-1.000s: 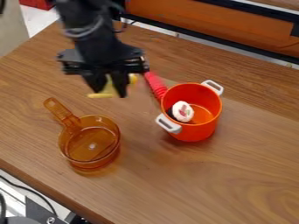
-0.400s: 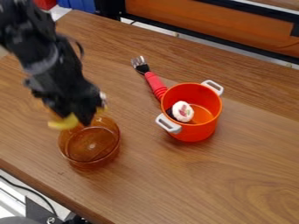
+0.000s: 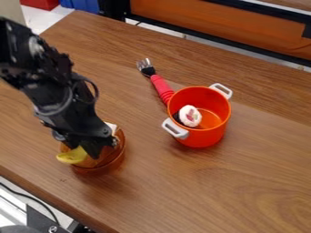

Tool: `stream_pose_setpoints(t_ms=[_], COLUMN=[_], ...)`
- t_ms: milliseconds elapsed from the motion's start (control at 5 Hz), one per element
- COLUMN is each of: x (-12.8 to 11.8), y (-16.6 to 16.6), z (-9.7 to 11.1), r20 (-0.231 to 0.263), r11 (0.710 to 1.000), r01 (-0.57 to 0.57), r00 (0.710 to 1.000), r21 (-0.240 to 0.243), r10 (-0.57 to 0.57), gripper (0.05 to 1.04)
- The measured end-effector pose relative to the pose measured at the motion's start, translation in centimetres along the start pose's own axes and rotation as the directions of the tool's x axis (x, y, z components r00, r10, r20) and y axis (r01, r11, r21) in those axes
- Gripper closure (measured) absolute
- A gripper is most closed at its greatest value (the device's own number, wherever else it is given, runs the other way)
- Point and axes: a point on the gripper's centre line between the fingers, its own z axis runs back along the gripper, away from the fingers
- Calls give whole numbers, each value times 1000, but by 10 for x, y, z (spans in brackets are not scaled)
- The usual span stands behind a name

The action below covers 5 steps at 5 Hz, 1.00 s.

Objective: Take the brush to the brown pot

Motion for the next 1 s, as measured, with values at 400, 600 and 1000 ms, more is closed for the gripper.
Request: stream_pose_setpoints(t_ms=[400,600,1000], x=[3,6,14], y=[10,11,12], z=[-2,1,16], r20=[10,2,-24], r11=[999,998,999], r01=[-27,-35,-40], r00=[1000,999,999], r21=[45,47,31], r10=[26,35,41], gripper=[685,403,84])
